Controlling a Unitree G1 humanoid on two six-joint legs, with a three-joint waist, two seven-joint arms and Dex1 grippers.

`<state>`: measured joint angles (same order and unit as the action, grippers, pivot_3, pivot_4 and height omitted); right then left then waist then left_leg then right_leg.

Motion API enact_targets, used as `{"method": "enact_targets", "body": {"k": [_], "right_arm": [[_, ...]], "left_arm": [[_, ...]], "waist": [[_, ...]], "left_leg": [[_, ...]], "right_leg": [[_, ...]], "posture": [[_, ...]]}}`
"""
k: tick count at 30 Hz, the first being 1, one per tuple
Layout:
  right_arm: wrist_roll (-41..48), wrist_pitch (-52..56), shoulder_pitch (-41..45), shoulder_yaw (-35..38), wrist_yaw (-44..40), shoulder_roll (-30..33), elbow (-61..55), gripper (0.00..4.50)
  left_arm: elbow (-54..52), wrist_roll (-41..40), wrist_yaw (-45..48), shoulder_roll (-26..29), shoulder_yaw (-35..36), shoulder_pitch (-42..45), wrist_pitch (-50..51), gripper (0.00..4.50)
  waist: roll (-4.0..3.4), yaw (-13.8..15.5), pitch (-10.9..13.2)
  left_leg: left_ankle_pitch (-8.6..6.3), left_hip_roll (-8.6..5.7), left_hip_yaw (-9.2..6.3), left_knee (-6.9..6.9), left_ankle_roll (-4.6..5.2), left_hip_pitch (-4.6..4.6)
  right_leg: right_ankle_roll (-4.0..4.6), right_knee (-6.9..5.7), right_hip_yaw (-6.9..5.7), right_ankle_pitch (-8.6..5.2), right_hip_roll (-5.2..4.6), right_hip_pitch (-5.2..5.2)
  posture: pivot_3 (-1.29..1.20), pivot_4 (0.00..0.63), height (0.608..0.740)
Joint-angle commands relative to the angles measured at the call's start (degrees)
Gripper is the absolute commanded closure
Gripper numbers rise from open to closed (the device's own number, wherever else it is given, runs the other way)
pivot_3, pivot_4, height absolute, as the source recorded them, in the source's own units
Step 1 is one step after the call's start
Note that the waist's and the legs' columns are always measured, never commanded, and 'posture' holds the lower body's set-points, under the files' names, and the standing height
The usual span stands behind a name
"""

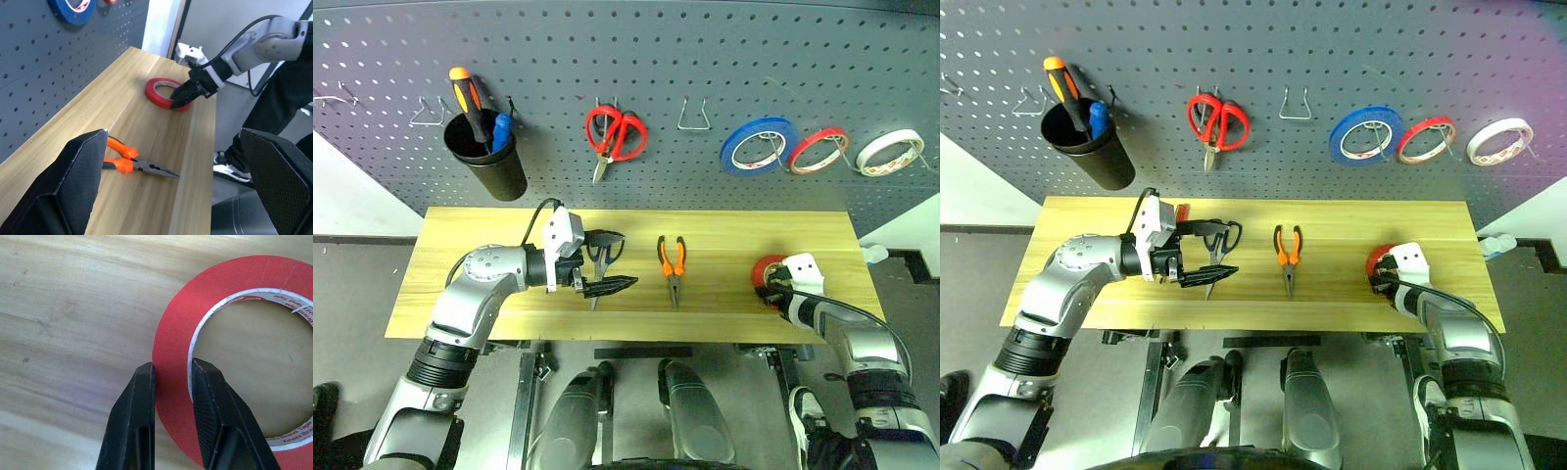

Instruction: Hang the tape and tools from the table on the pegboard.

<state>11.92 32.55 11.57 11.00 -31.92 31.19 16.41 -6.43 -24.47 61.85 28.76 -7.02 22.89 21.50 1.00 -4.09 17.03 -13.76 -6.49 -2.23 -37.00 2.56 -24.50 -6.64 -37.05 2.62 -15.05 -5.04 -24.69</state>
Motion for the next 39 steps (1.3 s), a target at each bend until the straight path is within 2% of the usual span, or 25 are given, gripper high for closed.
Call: {"method": "enact_targets", "body": {"k": [1,19,27,39], "right_arm": [[4.4,1.1,-0.9,4.2,0.1,-1.0,-5.9,3.82],[20.1,-0.1,-11.2,17.3,0.9,-5.6,-23.9,3.82],[24.1,-3.3,-9.2,20.3,2.8,-6.1,-26.2,3.82],[25.4,-7.0,-7.4,21.7,3.9,-4.1,-28.6,3.82]], "left_arm": [[0.0,-0.8,0.4,-0.4,1.0,0.7,-1.7,0.00],[8.0,-0.1,1.7,-4.3,0.3,7.0,-5.5,0.00],[10.1,-0.5,2.4,-5.8,0.7,8.9,-5.8,0.00],[12.9,0.2,2.6,-7.4,0.6,10.6,-7.7,0.00]], "waist": [[0.00,0.0,0.0],[-0.15,-0.1,-0.3],[-0.25,-0.1,-1.1],[-0.55,-0.2,-2.9]], "left_leg": [[0.01,0.00,0.00,0.00,-0.01,0.00],[0.06,-0.03,0.01,-0.08,-0.16,0.00],[0.20,-0.04,0.04,-0.11,-0.14,0.00],[0.23,-0.03,0.10,-0.19,-0.12,0.02]], "right_leg": [[0.01,-0.03,0.00,0.00,0.00,-0.02],[-0.08,-0.06,-0.09,0.12,0.02,-0.01],[-0.09,-0.09,-0.11,0.13,0.04,-0.01],[-0.10,-0.18,-0.12,0.15,0.06,0.00]], "posture": [[-0.14,0.294,0.718],[-0.20,0.213,0.718],[-0.23,0.184,0.718],[-0.25,0.152,0.718]]}}
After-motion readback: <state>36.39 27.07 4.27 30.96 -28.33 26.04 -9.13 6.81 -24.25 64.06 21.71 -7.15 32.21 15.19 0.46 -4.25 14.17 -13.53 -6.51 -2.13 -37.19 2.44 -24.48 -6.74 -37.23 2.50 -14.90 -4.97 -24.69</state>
